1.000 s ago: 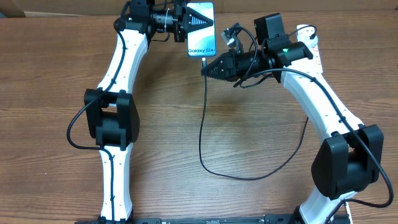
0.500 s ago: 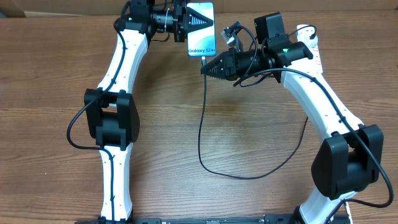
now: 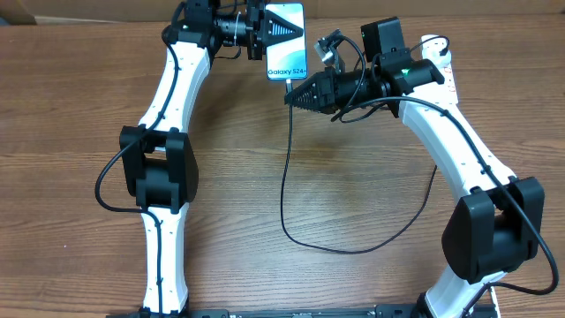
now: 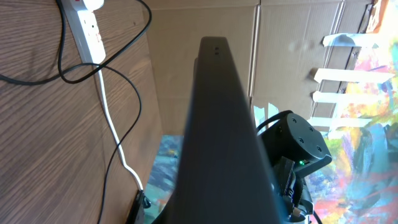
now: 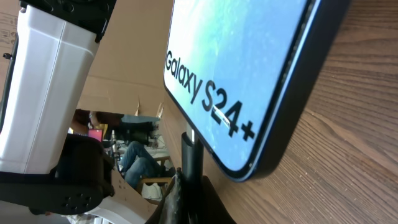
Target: Plug charger to phone and switch on socket
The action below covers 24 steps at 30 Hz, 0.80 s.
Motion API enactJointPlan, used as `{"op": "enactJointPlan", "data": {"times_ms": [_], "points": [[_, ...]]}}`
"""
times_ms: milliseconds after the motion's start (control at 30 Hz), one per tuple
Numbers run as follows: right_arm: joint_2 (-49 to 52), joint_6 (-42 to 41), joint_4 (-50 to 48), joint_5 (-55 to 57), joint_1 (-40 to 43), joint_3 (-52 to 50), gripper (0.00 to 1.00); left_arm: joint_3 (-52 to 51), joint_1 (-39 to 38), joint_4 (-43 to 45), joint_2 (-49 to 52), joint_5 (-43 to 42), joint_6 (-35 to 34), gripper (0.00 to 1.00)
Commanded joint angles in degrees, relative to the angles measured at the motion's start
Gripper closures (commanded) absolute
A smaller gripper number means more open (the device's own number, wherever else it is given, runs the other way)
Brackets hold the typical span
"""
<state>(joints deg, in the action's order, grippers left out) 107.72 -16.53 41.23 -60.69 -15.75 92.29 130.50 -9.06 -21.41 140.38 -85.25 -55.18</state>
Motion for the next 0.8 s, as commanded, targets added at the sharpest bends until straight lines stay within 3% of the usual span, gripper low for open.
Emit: {"op": "enactJointPlan", "data": {"times_ms": [0,767], "points": [[-1.4,-0.2,0.0,-0.8,0.1,1.3,0.96,1.6,-0.7,0.2,-1.7,-1.2,0.2,0.96],[-1.3,-1.7,-0.3,0.0,0.0,1.3,0.96,1.6,-0.7,0.3,-1.7,-1.1,-0.2,0.96]]}}
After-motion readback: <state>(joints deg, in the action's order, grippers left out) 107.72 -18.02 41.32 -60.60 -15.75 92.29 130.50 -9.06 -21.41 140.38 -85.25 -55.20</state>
